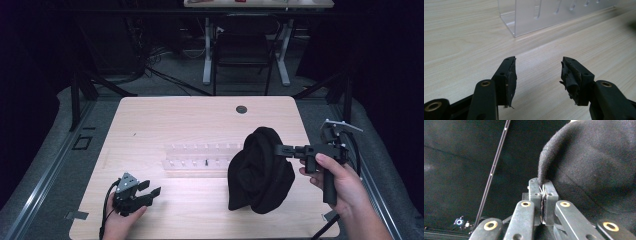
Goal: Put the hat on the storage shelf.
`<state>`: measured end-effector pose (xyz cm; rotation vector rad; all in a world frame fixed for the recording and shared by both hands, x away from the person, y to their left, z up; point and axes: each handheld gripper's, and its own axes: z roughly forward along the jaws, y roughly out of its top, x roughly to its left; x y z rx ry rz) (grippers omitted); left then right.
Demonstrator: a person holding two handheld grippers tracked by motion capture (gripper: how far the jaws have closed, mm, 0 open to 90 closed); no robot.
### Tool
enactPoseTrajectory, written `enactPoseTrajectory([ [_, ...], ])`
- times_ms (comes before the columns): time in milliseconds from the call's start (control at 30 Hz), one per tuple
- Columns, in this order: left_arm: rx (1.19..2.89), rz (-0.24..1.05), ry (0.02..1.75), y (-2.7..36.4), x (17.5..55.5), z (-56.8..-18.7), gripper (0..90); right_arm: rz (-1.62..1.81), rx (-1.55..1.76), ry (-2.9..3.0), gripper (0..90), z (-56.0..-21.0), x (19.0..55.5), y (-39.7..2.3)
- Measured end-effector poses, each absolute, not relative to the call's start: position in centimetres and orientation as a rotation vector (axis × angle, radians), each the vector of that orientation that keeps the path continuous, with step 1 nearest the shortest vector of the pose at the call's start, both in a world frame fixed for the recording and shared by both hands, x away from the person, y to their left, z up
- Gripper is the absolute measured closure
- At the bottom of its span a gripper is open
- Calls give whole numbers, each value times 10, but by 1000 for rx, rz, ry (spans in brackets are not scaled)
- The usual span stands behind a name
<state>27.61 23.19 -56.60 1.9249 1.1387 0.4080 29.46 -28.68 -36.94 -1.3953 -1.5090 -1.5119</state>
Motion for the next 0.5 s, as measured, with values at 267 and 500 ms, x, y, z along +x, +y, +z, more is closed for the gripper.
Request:
enactPoseTrajectory([
  [267, 1924, 410, 1138, 232, 276, -566, 458, -1527, -1377, -1518, 882, -356, 301, -279],
  [500, 1925, 411, 1136, 232, 276, -566, 458, -1537, -1356, -1521, 882, -349, 306, -268],
])
